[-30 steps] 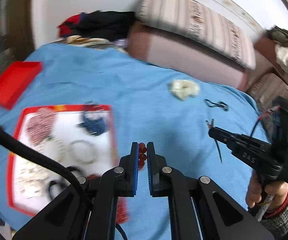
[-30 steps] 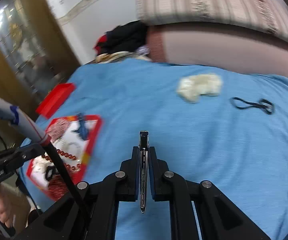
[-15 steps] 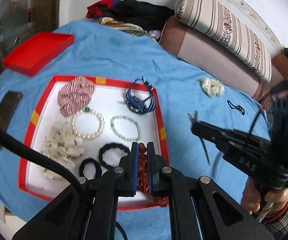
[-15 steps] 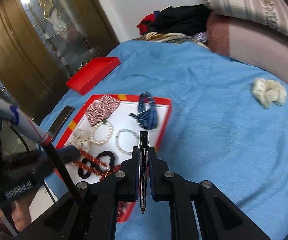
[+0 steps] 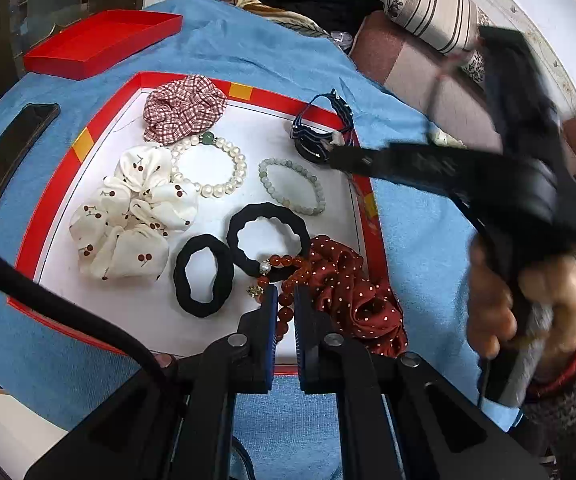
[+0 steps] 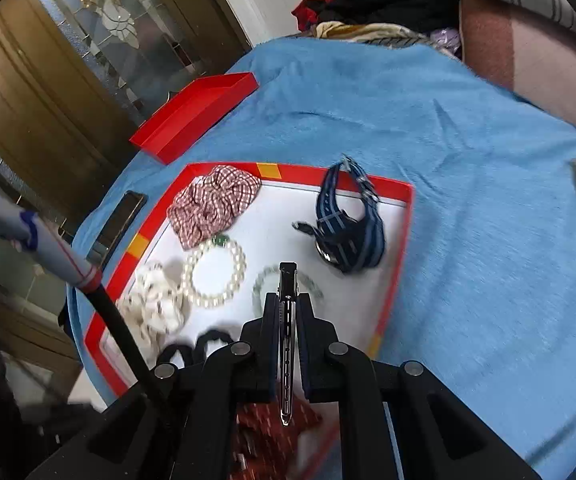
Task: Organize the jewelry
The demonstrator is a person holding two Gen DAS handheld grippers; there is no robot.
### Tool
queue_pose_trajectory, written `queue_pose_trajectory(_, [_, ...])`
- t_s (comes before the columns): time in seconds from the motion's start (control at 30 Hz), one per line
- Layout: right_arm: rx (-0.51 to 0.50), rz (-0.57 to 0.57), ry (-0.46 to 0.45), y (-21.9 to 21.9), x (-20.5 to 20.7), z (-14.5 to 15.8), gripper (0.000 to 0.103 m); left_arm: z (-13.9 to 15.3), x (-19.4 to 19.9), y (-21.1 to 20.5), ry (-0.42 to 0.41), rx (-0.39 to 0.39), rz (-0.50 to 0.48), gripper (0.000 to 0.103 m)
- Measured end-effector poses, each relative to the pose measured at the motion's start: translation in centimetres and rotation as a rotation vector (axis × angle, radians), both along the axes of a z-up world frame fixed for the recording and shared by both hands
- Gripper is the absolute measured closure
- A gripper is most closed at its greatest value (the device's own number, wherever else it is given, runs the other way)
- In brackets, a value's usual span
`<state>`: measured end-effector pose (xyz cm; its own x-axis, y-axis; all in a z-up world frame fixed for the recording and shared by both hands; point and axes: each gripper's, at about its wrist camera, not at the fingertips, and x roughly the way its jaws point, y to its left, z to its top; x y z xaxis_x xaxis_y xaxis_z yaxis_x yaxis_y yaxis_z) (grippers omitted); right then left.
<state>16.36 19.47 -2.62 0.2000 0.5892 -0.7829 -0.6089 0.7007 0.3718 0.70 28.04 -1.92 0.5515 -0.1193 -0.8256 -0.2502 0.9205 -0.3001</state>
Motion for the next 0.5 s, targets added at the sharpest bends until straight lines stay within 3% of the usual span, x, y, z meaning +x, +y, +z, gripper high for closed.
queue_pose_trajectory(0.3, [-0.058,0.042,-0.001,5.8,3.0,-2.0,0.094,0.0,-0.5,0.2,-0.026,0.013,0.053,0.096])
queue_pose_trajectory(0.43, [-0.069,0.039,0.01,6.1,3.7,-2.4,0.089,0.3,-0.7,0.1,-0.045,0.022,0.059,0.071])
queue_pose_trajectory(0.5, [-0.05,0.036,0.015,5.6,3.7,-2.1,0.083,0.8,-0.9,-0.1,-0.06,0.017,0.059,0.068])
